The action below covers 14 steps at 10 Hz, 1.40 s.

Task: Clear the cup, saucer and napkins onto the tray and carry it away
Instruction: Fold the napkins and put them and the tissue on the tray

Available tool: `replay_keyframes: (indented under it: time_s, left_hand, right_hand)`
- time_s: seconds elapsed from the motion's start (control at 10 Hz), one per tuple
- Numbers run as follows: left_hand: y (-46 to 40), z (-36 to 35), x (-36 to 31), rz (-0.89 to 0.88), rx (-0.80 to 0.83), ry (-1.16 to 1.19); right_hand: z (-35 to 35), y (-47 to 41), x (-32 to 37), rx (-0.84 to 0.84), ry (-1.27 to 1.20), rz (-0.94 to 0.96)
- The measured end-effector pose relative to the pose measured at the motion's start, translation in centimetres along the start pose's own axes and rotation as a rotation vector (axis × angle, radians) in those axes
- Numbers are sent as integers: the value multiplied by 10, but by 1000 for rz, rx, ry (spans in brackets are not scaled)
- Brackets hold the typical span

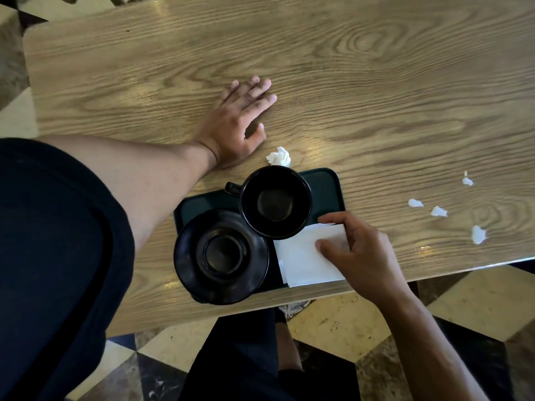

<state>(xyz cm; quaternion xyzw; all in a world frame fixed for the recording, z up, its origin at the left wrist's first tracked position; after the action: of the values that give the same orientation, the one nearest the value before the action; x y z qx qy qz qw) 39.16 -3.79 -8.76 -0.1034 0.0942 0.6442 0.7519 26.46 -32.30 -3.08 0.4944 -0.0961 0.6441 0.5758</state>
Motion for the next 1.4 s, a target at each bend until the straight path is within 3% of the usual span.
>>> replay_keyframes:
  time_s: [0.5, 0.7, 1.2, 1.3, 1.4]
  left_hand:
    - [1, 1, -1, 3, -2, 8]
    - [1, 0, -1, 9, 6, 7]
    - [0, -1, 1, -8, -11, 10]
    - [0, -1, 1, -8, -12, 10]
    - [-1, 0, 1, -6, -9, 10]
  right_hand:
    - [9, 12, 10, -52, 71, 124]
    - [18, 19, 4, -233, 136, 142]
    - [23, -4, 1, -324, 138, 9]
    - [23, -26, 8, -346, 112, 68]
    - [20, -71, 26, -291, 120, 245]
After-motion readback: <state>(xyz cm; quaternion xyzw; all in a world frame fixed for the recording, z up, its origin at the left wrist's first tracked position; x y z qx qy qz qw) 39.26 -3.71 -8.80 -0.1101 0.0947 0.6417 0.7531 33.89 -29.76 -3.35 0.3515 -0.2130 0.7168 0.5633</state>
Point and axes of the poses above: each hand's wrist, its own y-axis away from the middle knuckle, its own z-axis out of the back of the hand, x = y × z, the point moved 5 cm from there along -y, towards the middle knuckle, and after that the axes turned 8 degrees about z, right-handed, at the moved point
